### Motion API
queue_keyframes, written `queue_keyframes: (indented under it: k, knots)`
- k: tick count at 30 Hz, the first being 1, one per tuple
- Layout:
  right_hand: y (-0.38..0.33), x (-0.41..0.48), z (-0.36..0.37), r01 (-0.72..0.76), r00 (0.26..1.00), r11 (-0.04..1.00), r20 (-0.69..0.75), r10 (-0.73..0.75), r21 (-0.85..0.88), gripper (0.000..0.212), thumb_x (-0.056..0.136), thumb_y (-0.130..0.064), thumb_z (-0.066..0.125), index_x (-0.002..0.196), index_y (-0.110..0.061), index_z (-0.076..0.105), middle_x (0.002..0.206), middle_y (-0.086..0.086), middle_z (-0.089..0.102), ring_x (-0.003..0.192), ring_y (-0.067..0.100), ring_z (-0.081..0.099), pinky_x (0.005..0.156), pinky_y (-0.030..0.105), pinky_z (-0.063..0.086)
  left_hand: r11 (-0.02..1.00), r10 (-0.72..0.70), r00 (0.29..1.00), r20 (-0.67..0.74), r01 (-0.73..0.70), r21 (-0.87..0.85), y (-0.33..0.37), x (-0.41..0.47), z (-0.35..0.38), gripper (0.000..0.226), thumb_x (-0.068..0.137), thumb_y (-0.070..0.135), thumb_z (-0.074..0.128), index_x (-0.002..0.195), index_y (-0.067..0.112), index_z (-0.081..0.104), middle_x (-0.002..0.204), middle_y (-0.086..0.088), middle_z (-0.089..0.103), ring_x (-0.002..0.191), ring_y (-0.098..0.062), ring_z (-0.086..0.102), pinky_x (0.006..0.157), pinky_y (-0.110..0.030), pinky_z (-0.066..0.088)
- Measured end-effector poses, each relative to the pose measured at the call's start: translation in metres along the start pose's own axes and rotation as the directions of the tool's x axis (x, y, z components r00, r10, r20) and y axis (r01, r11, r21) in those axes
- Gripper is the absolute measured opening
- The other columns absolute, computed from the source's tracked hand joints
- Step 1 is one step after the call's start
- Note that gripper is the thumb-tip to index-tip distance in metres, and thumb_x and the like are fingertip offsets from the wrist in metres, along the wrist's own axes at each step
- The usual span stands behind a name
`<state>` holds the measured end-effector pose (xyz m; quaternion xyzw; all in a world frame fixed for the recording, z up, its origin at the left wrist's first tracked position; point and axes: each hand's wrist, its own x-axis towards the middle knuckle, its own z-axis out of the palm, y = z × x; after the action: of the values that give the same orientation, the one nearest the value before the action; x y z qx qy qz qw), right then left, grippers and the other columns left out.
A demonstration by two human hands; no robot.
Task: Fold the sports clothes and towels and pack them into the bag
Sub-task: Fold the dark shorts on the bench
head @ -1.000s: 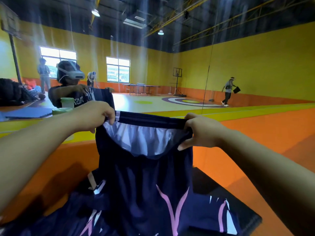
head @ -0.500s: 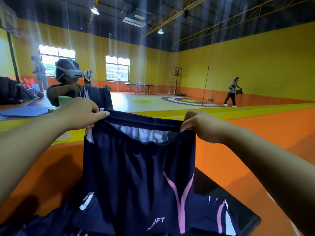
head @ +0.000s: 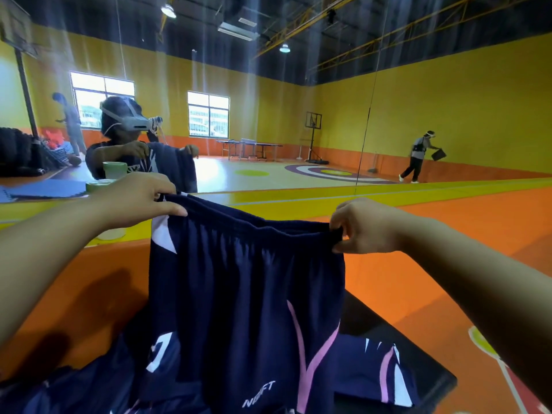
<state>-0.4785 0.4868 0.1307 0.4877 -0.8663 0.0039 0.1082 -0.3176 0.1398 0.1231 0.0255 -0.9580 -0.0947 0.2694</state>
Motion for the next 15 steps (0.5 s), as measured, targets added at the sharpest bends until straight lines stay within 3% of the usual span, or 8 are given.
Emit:
queue_keyframes:
  k: [3, 7, 9, 12, 15]
  knots:
    - [-0.004, 0.002, 0.004, -0.025, 0.991, 0.998, 0.129, 0.033, -0.06, 0.025, 0.082, -0.034, 0.069, 0.069, -0.023, 0.051, 0.084, 0.003, 0.058, 0.077, 0.023, 0.053, 0.065, 0.036, 0.044, 0.999, 0.032, 0.997, 0.067, -0.031, -0.019, -0.001, 0.002, 0.001, 0.014, 0.077, 0.038, 0.07, 0.077, 0.044, 0.057, 0.083, 0.006, 0.058, 0.078, -0.015, 0.053, 0.069, -0.033, 0.043]
    - [-0.007, 0.005, 0.005, -0.019, 0.997, 1.0, 0.072, 0.018, 0.015, 0.02, 0.077, -0.017, 0.062, 0.068, -0.014, 0.045, 0.076, 0.009, 0.052, 0.067, 0.026, 0.046, 0.056, 0.036, 0.036, 0.996, 0.086, 0.989, 0.117, -0.085, -0.011, 0.005, 0.008, 0.003, 0.028, 0.084, 0.023, 0.068, 0.09, 0.049, 0.057, 0.094, 0.016, 0.057, 0.089, -0.006, 0.054, 0.079, -0.028, 0.041]
    - [-0.009, 0.003, -0.001, -0.038, 0.998, 0.999, 0.049, 0.036, 0.029, 0.015, 0.078, -0.015, 0.062, 0.08, -0.021, 0.049, 0.077, 0.001, 0.052, 0.069, 0.021, 0.047, 0.057, 0.033, 0.038, 0.995, 0.099, 0.987, 0.129, -0.097, -0.022, 0.008, 0.009, 0.003, 0.032, 0.086, 0.017, 0.066, 0.091, 0.048, 0.058, 0.095, 0.016, 0.056, 0.092, -0.003, 0.054, 0.08, -0.024, 0.04]
    - [-0.01, -0.002, -0.009, -0.07, 0.996, 0.997, 0.061, 0.069, 0.018, 0.03, 0.079, -0.017, 0.062, 0.107, -0.029, 0.061, 0.096, 0.0, 0.062, 0.087, 0.022, 0.057, 0.073, 0.039, 0.051, 0.993, 0.117, 0.983, 0.141, -0.116, -0.012, 0.01, 0.013, 0.005, 0.033, 0.087, 0.013, 0.065, 0.089, 0.045, 0.058, 0.095, 0.018, 0.054, 0.094, -0.002, 0.054, 0.078, -0.012, 0.036]
    - [-0.001, -0.005, -0.016, -0.138, 0.99, 0.989, 0.009, 0.139, -0.053, 0.018, 0.081, -0.028, 0.067, 0.097, -0.019, 0.069, 0.088, 0.005, 0.065, 0.081, 0.026, 0.057, 0.068, 0.037, 0.05, 0.987, 0.135, 0.975, 0.175, -0.147, 0.059, 0.012, 0.018, 0.009, 0.023, 0.09, 0.017, 0.061, 0.096, 0.039, 0.055, 0.098, 0.017, 0.051, 0.094, -0.008, 0.053, 0.08, -0.019, 0.035]
